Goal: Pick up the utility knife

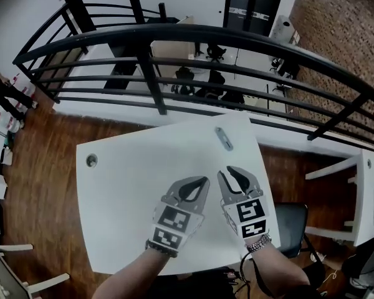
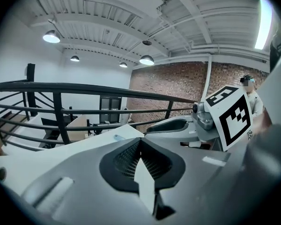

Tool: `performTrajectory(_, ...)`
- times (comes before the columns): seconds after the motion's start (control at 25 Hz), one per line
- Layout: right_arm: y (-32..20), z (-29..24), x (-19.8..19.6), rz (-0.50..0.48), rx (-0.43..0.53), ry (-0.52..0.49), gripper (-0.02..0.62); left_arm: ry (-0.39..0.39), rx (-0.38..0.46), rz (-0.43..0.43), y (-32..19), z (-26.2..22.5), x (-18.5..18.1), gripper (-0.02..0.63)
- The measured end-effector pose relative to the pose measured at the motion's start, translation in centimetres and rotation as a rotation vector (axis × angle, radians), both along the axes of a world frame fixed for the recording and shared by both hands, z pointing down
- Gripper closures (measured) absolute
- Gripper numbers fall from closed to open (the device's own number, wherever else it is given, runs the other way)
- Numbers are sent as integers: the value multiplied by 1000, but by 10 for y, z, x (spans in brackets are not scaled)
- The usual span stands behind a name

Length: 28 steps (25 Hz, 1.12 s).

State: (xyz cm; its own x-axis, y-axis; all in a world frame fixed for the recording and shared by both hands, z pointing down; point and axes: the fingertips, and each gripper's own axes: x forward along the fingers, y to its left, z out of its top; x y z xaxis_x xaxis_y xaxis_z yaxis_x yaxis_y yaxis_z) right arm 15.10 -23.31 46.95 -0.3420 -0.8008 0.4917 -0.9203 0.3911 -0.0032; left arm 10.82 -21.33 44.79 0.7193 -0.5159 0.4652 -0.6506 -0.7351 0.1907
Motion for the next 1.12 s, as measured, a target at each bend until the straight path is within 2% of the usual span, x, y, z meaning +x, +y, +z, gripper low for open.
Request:
performTrajectory(0.64,-110,107,48,-25,-156,99,442,-41,-114,-46,-82,74,29,589)
performTrajectory(1.12,-135,157,52,-68,-261,134,425,-63,-159,-59,-103,103,30,589)
